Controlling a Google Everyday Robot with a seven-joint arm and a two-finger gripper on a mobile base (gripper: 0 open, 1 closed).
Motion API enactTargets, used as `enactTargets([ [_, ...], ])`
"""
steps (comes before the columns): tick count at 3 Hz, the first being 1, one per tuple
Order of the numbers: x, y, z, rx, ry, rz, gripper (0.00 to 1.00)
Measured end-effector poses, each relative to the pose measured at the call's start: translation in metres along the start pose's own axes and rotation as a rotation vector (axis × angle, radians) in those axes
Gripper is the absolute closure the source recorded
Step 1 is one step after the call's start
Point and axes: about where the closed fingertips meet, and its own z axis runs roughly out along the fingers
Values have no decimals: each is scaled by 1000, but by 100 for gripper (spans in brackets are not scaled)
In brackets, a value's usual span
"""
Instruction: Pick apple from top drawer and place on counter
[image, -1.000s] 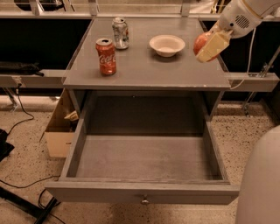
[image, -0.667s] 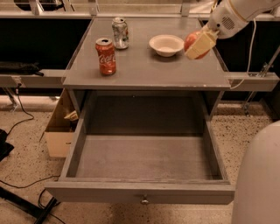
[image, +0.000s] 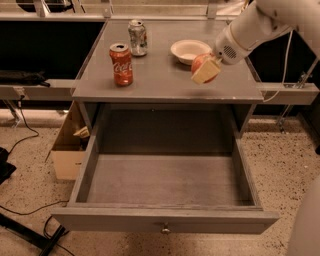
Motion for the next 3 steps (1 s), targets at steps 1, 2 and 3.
enactTargets([
  [1,13,15,40,53,9,-21,100],
  [2,21,21,59,68,21,-14,100],
  [3,21,21,59,68,21,-14,100],
])
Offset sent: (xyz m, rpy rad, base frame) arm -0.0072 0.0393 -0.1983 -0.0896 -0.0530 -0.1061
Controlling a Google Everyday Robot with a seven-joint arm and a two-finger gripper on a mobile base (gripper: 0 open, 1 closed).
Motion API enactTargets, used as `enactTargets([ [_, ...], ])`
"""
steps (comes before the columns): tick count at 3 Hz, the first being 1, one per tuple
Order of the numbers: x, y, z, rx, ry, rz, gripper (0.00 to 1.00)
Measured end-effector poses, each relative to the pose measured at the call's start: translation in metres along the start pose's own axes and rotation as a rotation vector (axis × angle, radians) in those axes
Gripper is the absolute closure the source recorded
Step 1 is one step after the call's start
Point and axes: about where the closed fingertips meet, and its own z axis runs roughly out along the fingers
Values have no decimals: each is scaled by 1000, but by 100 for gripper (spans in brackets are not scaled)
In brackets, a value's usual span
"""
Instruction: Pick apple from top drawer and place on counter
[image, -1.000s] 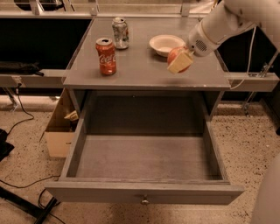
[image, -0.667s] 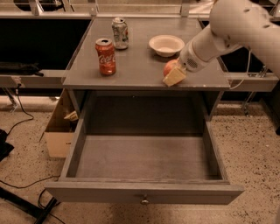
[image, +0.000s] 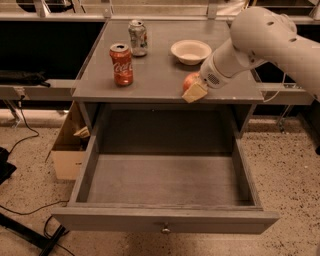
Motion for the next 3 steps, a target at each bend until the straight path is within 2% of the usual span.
enactTargets([
  [1,-5,-19,-18,58,-7,42,100],
  [2,-13,-52,-38,128,-11,105,100],
  [3,-13,-52,-38,128,-11,105,100],
])
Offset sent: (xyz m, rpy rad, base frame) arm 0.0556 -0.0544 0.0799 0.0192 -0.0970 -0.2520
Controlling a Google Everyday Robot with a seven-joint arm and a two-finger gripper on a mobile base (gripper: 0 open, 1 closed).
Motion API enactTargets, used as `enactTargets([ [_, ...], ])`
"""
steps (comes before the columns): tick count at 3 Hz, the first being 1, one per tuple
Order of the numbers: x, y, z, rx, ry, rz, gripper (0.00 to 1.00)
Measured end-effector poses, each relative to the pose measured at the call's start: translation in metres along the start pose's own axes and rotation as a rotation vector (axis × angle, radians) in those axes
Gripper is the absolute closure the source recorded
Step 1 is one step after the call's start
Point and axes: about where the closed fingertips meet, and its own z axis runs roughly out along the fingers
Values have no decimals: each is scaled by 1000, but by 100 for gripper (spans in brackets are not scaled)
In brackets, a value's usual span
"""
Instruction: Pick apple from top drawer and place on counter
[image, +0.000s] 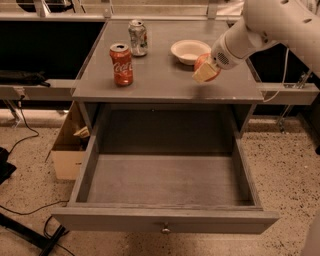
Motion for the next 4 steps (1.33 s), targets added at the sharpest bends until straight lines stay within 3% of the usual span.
enactTargets([
  [2,21,3,47,-26,62,7,100],
  [4,21,3,49,-27,64,7,43],
])
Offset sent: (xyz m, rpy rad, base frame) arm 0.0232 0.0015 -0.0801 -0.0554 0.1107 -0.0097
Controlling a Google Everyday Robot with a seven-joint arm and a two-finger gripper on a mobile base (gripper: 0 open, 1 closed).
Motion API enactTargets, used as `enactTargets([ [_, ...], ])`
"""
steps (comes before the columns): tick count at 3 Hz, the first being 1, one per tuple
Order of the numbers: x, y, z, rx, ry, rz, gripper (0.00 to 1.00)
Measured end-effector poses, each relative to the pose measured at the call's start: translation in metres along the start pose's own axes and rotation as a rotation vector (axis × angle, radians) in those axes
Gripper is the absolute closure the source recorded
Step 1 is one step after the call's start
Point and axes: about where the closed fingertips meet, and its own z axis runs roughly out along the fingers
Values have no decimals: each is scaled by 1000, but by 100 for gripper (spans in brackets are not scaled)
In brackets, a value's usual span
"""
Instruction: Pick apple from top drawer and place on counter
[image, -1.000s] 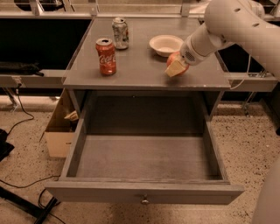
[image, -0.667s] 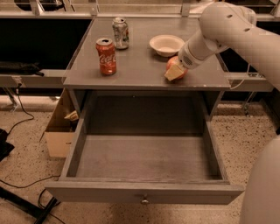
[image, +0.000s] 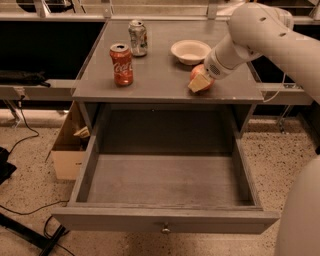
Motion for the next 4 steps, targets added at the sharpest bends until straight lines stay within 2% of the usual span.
enactTargets([
  [2,0,0,0,0,0,0,0],
  [3,-2,-1,-2,0,0,0,0],
  [4,-13,12,-19,3,-79,-79,0],
])
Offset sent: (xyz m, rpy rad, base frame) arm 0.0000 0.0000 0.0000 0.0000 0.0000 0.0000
